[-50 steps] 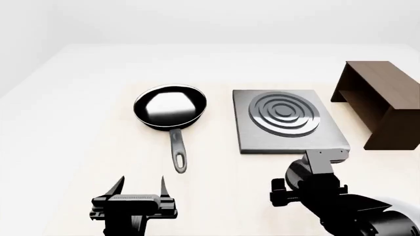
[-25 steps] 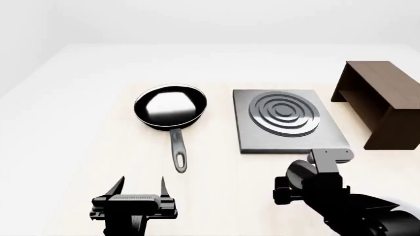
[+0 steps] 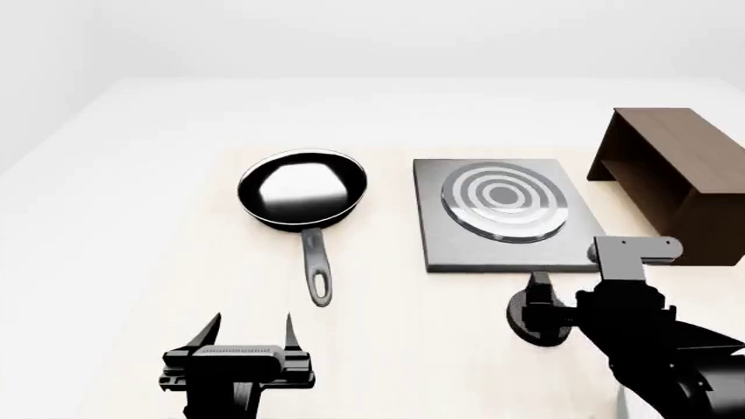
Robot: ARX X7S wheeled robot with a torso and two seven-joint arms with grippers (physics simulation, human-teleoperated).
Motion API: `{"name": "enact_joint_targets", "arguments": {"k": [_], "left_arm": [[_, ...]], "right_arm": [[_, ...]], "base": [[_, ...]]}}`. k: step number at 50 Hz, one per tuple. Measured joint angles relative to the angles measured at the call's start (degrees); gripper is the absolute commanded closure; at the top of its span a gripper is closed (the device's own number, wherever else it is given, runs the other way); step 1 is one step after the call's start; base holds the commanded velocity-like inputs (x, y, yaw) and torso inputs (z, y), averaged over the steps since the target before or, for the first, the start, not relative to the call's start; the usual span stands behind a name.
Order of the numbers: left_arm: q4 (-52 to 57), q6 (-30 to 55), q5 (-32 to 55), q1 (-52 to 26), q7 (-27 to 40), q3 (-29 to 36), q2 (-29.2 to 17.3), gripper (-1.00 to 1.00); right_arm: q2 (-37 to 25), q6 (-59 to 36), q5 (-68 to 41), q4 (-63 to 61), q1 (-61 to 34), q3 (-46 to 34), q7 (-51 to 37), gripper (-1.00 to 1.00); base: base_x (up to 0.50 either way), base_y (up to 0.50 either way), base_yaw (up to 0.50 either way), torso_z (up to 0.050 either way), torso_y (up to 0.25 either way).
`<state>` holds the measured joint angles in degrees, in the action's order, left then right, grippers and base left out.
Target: Turn on the stove.
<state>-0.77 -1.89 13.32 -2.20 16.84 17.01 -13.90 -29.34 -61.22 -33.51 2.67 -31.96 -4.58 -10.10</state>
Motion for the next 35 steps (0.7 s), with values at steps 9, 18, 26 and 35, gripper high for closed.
{"name": "enact_joint_targets", "arguments": {"k": [9,18,26,35], "left_arm": [[0.0,-0.2,0.2,0.0,0.2,0.2,-0.1,-1.00],[-0.1,-0.4,0.3,-0.1,0.3,0.4,-0.3,-1.00],[-0.1,-0.5,0.5,-0.1,0.5,0.5,-0.4,-1.00],[-0.2,-0.5,0.6,-0.2,0.6,0.7,-0.5,-1.00]], "right_arm": [[0.6,-0.9,0.0,-1.1,-2.5,0.3,-0.3,-1.00],[1.7,0.9,-2.2,-3.9,-2.9,3.5,0.6,-1.00],[3.3,7.9,-1.9,-4.9,-1.3,5.4,2.5,-1.00],[6.1,23.0,1.0,-3.7,2.0,7.2,6.1,-1.00]], "base": [[0.00,0.00,0.00,0.000,0.000],[0.00,0.00,0.00,0.000,0.000],[0.00,0.00,0.00,0.000,0.000],[0.00,0.00,0.00,0.000,0.000]]}}
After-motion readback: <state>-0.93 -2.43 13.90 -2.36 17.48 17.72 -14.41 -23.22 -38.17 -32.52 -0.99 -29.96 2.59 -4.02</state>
